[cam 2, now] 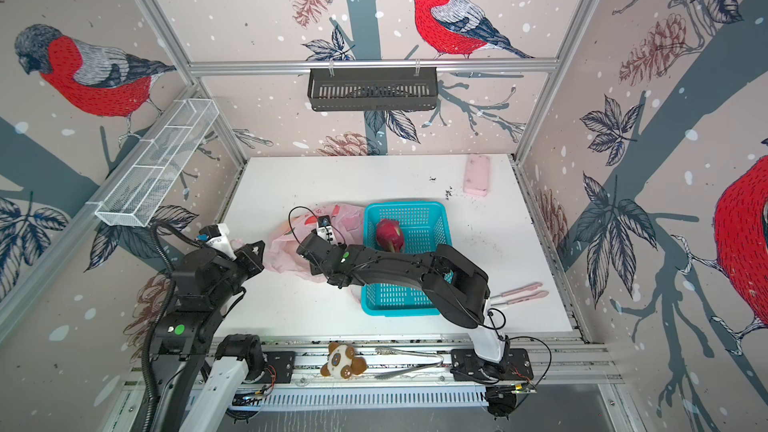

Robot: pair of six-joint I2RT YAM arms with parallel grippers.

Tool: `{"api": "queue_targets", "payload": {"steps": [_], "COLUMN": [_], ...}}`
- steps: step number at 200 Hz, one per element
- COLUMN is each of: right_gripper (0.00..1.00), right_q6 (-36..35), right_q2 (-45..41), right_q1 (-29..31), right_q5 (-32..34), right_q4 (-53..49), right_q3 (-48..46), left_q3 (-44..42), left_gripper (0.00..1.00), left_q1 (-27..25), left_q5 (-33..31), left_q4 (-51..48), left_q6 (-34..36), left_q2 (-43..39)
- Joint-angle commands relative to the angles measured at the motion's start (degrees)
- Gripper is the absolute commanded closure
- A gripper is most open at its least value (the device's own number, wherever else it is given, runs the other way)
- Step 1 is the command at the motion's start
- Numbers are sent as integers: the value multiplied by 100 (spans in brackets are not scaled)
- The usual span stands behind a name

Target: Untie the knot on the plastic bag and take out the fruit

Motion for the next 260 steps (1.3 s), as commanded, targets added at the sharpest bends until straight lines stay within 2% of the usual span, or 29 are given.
{"api": "queue_targets", "payload": {"steps": [1,37,72,130,160,209,260], "right_gripper": [52,49,47,45,45,41,41], "right_q6": [401,707,772,1387,1791,2513,3013], "right_q2": [11,145,194,588,819,1087,1268], "right_q1": [-115,-270,-390,-396,-387,-394,-474], "right_q5": [315,-19,311,-519,-712,-600,-395], "right_q4": [67,497,424,918,1396,1775,2027], "right_q3": [129,191,438,543,539,575,566], "left_q3": [-26,-198,-265,-381,-276,-273,-353], "left_gripper": [100,100,100,100,100,100,100], "left_q1": [2,2,2,-2,-5,-10,-8], "left_q5": [269,480,540,576,518,575,761], "left_q4": [-224,-305,-314,-90,-55,215,292], "left_q6": [-177,-374,-380,-437,-333,-256,-258], "left_q2": [-110,-316,-344,-252,-73,179,235]}}
